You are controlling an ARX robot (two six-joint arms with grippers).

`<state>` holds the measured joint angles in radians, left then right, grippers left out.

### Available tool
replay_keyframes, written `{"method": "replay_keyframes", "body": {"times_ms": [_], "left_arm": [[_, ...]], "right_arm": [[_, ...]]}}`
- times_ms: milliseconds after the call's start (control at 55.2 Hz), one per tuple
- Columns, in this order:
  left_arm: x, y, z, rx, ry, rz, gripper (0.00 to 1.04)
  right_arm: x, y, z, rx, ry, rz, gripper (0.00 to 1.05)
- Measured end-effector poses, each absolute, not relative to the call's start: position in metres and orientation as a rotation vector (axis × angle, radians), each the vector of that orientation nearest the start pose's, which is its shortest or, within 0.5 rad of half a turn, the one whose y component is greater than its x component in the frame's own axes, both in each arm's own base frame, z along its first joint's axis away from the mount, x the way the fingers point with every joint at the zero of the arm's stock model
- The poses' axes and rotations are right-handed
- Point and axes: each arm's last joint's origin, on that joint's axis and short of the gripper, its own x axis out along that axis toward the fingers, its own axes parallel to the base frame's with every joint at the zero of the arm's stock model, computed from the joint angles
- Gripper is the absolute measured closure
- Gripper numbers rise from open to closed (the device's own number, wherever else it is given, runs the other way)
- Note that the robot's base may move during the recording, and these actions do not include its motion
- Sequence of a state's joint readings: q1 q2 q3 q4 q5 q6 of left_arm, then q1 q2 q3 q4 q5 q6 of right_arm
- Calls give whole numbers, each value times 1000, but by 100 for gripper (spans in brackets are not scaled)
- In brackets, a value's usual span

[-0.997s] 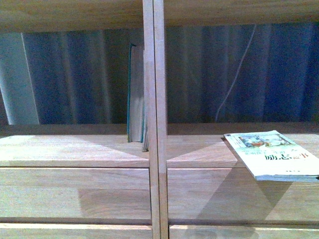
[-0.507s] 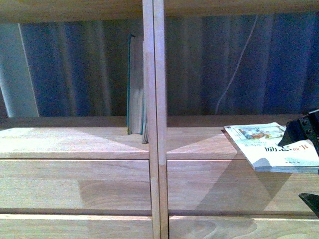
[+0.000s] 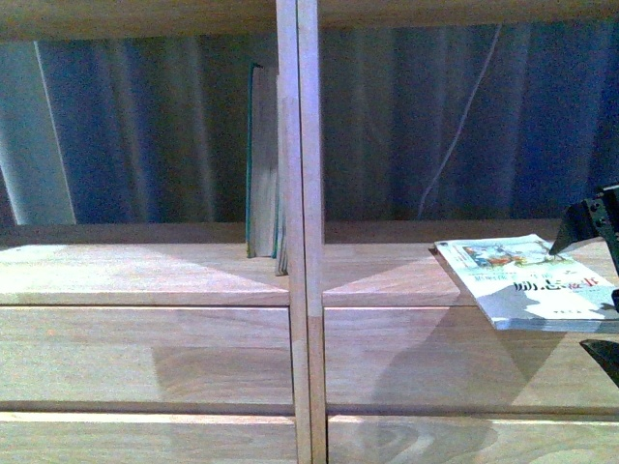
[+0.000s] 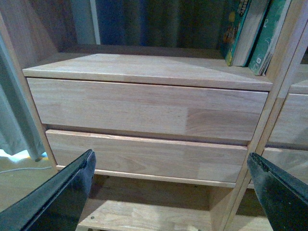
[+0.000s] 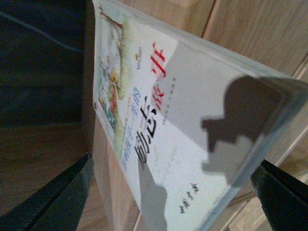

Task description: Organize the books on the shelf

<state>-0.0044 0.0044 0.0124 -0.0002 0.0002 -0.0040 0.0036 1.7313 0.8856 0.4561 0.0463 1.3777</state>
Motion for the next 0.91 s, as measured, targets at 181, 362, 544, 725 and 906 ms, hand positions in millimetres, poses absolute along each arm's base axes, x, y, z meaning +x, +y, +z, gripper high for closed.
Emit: {"method": "replay_keyframes", "body": {"times_ms": [181,362,544,725,906], "left_arm": [[97,0,167,-4,-8,-5,7],[97,0,167,-4,-8,-5,7],[97,0,167,-4,-8,-4,7],[97,0,167,-4,-8,-5,7],[97,0,167,-4,-8,-5,7]], "right_arm": [[363,9,187,1362,311,-289,12],[368,14,182,1361,331,-292,12],[376,15,178,1362,329,-304,12],[385,16,181,1367,312,-312,33],[391,16,181,1364,305,-325,63]]}}
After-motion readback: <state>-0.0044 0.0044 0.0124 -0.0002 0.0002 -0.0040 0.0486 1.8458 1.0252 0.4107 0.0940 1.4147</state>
